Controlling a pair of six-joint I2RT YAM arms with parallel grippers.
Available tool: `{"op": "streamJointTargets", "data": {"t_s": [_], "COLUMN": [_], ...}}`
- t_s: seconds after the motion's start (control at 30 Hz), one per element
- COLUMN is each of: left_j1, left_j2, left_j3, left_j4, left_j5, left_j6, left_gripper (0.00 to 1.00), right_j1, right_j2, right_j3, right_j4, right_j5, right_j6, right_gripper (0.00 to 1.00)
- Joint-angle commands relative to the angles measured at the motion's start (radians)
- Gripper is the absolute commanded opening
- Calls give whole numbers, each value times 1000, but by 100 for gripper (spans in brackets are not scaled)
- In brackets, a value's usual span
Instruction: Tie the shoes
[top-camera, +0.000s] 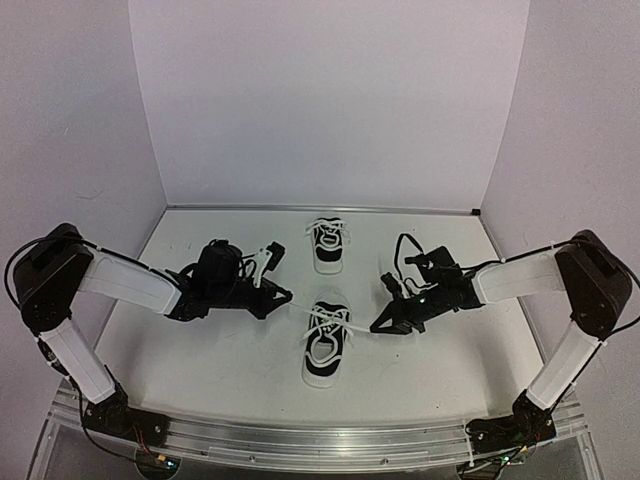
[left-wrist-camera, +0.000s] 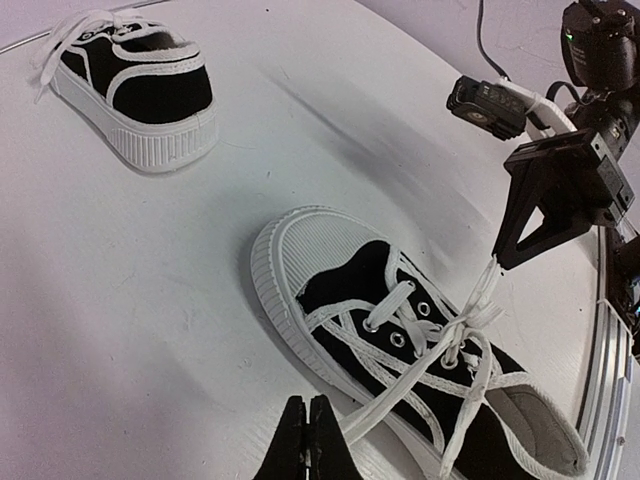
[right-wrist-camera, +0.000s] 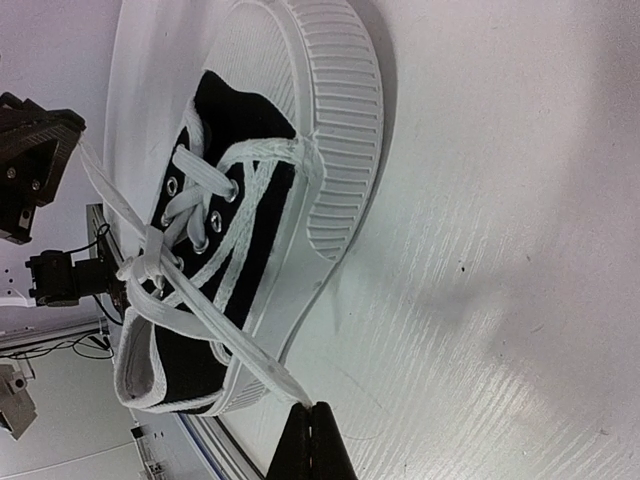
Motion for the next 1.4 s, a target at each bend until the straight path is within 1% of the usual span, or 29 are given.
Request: {"op": "streamJointTargets", "data": {"t_s": [0.0, 0.23, 0.37, 0.5, 0.53, 0.57, 0.6, 0.67, 0.73, 0.77, 0.8, 0.87, 0.97, 1.03, 1.13, 1.23, 1.37], "left_j1": [24, 24, 24, 23, 23, 23, 23, 23, 24, 24, 24, 26, 26, 26, 24, 23, 22], "left_j2": [-56, -69, -59, -42, -41, -41, -43, -59, -111, -135, -169, -223, -248, -224, -175, -150, -142], "left_j3": [-16, -48, -55, -31, -24, -16, -5, 6, -3, -15, -24, -40, -38, -25, -25, -34, -54], "left_j4": [-19, -45, -30, -20, -20, -24, -38, -63, -84, -96, -108, -149, -209, -244, -236, -211, -159], "left_j5": [-91, -122, -85, -26, -14, 2, 8, 9, -14, -23, -38, -52, 54, 155, 263, 293, 297], "left_j6": [12, 3, -6, 5, 12, 21, 27, 36, 41, 46, 51, 62, 94, 107, 111, 115, 113], "left_gripper": [0, 0, 0, 0, 2, 9, 19, 35, 48, 54, 59, 64, 65, 65, 62, 58, 58], "right_j1": [-18, -19, -19, -16, -16, -15, -15, -15, -16, -17, -17, -16, -15, -5, 42, 91, 112], "right_j2": [-21, -10, 8, 28, 32, 36, 40, 34, 10, -7, -24, -51, -56, -35, 2, 50, 100], "right_j3": [-21, -36, -19, 17, 30, 46, 61, 93, 114, 121, 123, 123, 126, 133, 158, 184, 187], "right_j4": [-60, -61, -60, -62, -64, -68, -84, -120, -162, -181, -191, -202, -195, -175, -139, -127, -90], "right_j5": [49, 45, 37, -6, -25, -48, -63, -68, -47, -36, -29, -15, -65, -119, -154, -156, -146], "right_j6": [-23, -31, -33, -48, -53, -59, -69, -91, -112, -123, -127, -132, -150, -151, -144, -138, -122], "right_gripper": [0, 0, 0, 0, 0, 0, 5, 17, 29, 34, 38, 44, 45, 44, 41, 39, 39]}}
